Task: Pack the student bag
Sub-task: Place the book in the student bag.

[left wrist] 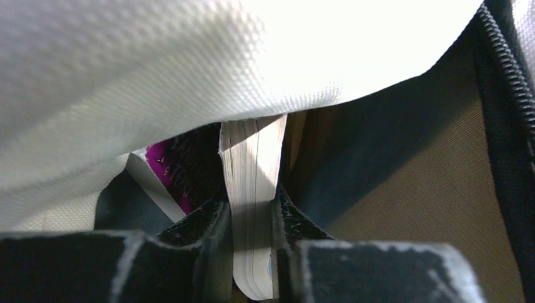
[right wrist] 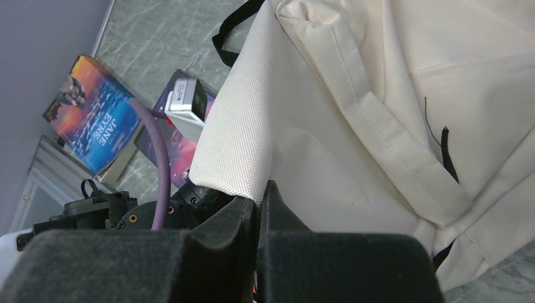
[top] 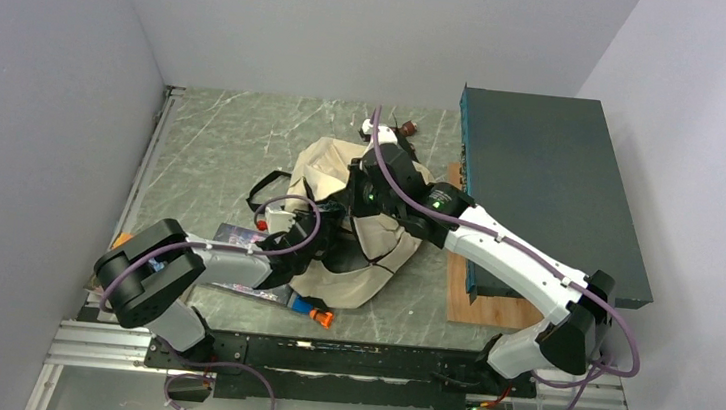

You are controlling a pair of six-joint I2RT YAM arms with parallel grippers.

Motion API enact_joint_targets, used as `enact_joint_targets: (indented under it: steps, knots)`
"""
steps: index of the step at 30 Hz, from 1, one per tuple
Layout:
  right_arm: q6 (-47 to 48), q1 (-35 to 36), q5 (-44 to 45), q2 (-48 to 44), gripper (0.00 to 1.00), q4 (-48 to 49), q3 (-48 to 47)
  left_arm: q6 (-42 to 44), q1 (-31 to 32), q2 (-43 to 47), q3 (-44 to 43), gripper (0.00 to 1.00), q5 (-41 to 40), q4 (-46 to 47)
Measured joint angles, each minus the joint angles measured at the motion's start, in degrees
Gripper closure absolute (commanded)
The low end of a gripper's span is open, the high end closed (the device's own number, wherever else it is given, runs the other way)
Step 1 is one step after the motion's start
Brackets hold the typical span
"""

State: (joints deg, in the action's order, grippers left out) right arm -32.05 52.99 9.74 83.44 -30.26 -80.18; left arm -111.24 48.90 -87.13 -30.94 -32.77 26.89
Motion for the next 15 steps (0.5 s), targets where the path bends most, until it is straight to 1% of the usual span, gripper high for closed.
enact_joint_targets:
  steps: [1,3,4,5,6,7,8,15]
  knots:
    - [0.0,0.0,0.2,0.0,1.0,0.0,0.1,0.2,-0.1,0.2,0.3,0.63,0.1,0.3]
    - [0.0,-0.2,0.3,-0.2,1.0,0.2,0.4,1.3,-0.4,1.1,1.0,0.37,0.6,-0.4]
    - [0.1,-0.2,0.4,-1.2,1.0,0.6,0.9,2.1,-0.5,1.8,1.0,0.26,1.0,-2.6]
    - [0.1,-0.3,0.3,-1.7,1.0,0.2,1.5,2.6,-0.7,2.7,0.7,0.17,1.6,-5.6]
    - [0.1,-0.5,0.7,-2.4,1.0,-0.3,1.6,3.1,-0.9,3.6,0.1,0.05,2.1,-8.9]
    - [0.1,-0.5,0.5,-2.7,1.0,0.0,1.6,3.5,-0.9,4.6,-1.0,0.01,2.8,-12.0]
    - [0.1,-0.7,0.7,-2.8,1.0,0.3,1.6,4.1,-1.0,5.4,-2.1,0.0,3.4,-14.3]
    - [0.0,-0.9,0.7,-2.8,1.0,0.9,3.2,7.2,-1.1,8.8,-2.8,0.01,9.7,-18.3]
